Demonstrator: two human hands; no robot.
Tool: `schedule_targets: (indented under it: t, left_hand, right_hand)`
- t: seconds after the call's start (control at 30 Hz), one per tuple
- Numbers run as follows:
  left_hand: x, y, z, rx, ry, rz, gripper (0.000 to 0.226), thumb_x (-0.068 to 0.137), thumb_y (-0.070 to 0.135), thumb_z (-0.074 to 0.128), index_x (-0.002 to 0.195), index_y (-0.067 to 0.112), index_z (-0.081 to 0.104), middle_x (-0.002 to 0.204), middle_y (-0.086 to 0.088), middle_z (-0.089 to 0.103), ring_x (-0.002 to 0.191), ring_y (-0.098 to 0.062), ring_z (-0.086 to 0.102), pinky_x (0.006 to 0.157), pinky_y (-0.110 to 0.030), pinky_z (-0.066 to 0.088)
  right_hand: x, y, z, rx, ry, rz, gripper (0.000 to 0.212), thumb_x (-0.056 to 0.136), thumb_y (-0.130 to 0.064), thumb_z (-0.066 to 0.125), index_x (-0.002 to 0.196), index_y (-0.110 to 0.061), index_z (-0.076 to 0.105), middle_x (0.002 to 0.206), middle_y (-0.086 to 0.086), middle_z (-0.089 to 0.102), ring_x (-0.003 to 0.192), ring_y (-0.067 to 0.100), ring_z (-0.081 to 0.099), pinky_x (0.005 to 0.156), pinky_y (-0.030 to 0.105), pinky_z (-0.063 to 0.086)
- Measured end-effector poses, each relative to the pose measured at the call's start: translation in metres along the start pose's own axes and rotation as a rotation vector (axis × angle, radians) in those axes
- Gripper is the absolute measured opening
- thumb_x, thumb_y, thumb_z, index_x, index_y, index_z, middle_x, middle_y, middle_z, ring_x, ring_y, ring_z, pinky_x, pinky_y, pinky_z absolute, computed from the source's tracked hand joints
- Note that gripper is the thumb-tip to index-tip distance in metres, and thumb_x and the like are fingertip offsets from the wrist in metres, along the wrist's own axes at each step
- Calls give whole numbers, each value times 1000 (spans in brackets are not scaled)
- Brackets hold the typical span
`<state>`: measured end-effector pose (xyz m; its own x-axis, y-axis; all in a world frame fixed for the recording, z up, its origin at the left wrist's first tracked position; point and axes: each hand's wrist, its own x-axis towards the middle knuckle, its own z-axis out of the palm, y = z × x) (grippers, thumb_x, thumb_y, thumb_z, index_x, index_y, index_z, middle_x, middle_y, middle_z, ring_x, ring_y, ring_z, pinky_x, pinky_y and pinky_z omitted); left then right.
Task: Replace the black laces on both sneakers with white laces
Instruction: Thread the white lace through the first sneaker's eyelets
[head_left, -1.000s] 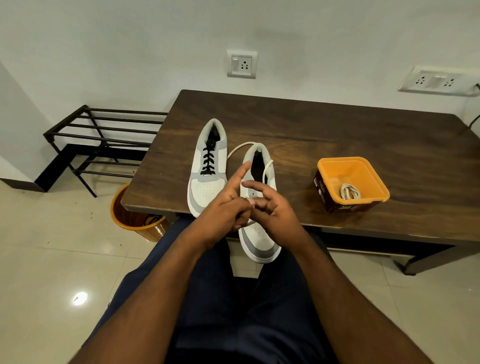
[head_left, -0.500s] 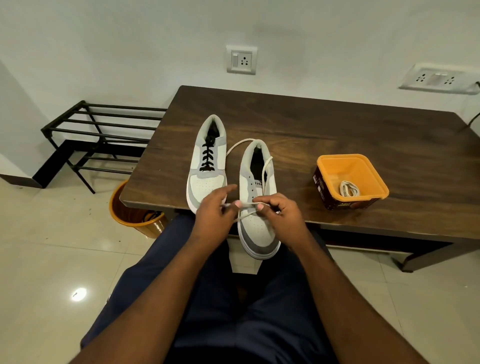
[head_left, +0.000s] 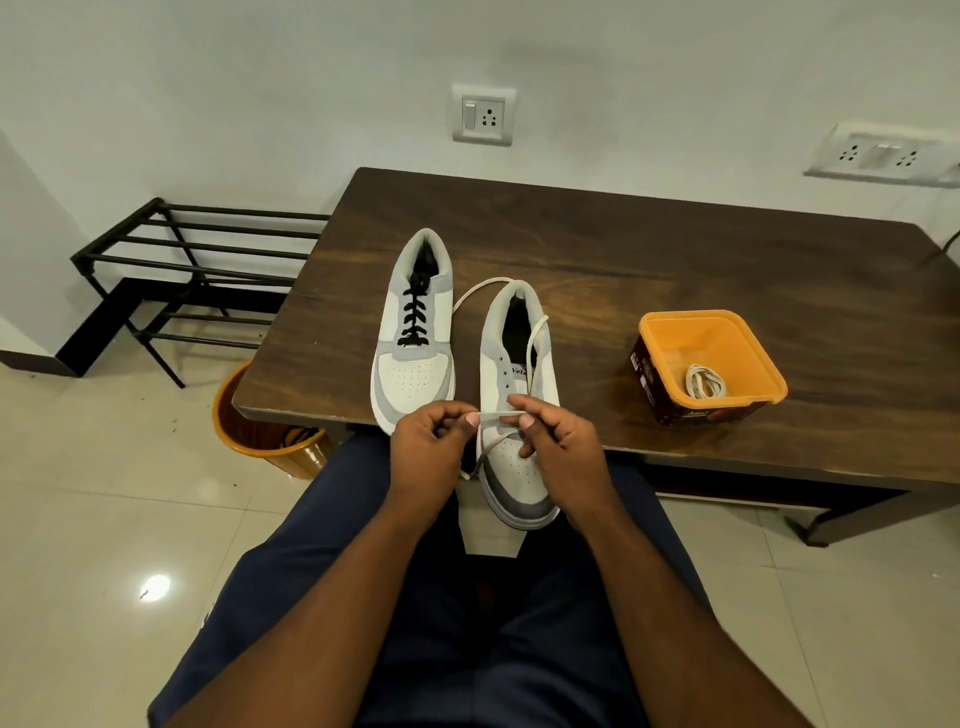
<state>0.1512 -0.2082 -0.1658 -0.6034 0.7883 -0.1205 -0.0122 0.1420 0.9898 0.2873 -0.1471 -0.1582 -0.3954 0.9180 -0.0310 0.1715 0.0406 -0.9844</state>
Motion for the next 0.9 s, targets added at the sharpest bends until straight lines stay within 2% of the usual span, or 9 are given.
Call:
schedule_targets:
  t: [0.13, 0.23, 0.33, 0.43, 0.5, 0.63, 0.77, 0.9]
  left_hand:
    - [0, -7, 0, -1, 32, 4, 7, 90, 8, 67, 93, 10, 74, 83, -12, 73, 85, -36, 68, 67, -26, 56]
    - [-4, -7, 3, -8, -32, 59, 17, 91, 7, 66, 107, 13, 70, 98, -1, 72, 94, -19, 69, 73, -17, 55]
    - [-6, -3, 9, -29, -135, 107, 38, 91, 8, 66, 128, 14, 61, 118, 6, 67, 110, -3, 63, 91, -17, 51]
    - [-8, 0, 13, -49, -149, 107, 26, 90, 7, 67, 116, 8, 69, 105, 1, 73, 96, -3, 68, 85, -21, 55]
    - [-10, -1, 15, -39, -114, 136, 14, 91, 6, 66, 102, 7, 73, 92, 1, 75, 83, -3, 69, 74, -18, 54]
    - [-7, -5, 19, -27, 0, 110, 7, 91, 8, 66, 93, 11, 71, 75, 8, 68, 65, 4, 59, 63, -15, 49]
    - [-2, -6, 21, -22, 118, 83, 8, 88, 9, 69, 93, 8, 75, 74, 8, 70, 65, 5, 62, 66, -14, 50]
    - [0, -10, 21, 69, 119, 119, 8, 86, 13, 73, 92, 9, 77, 74, 4, 71, 63, 6, 61, 65, -13, 49]
  right_hand:
    - [0, 3, 3, -4, 76, -6, 13, 97, -11, 53, 93, -23, 56, 88, 3, 72, 59, 8, 60, 57, 22, 51]
    - [2, 3, 3, 20, 98, 26, 7, 94, -13, 61, 87, -13, 58, 79, 6, 71, 60, 15, 63, 61, 28, 55]
    - [6, 4, 5, 38, 116, 27, 6, 88, -11, 69, 83, -8, 67, 83, 11, 71, 76, 26, 68, 74, 37, 58]
    - [8, 4, 5, 86, 161, 38, 7, 85, -10, 71, 79, -13, 70, 90, 16, 70, 83, 32, 68, 78, 41, 58]
    - [7, 1, 5, 91, 157, 44, 9, 85, -9, 71, 78, -15, 70, 89, 16, 71, 80, 26, 69, 78, 38, 58]
    - [10, 2, 5, 46, 72, 74, 10, 90, -7, 65, 85, -13, 72, 92, 9, 72, 82, 14, 67, 81, 32, 55]
    - [11, 12, 4, -115, 242, 26, 10, 91, -14, 65, 92, -19, 73, 100, 5, 65, 88, 12, 65, 83, 29, 55]
    - [9, 15, 6, -330, 206, -97, 17, 89, -10, 67, 104, -7, 73, 98, 4, 56, 81, 1, 56, 77, 6, 46]
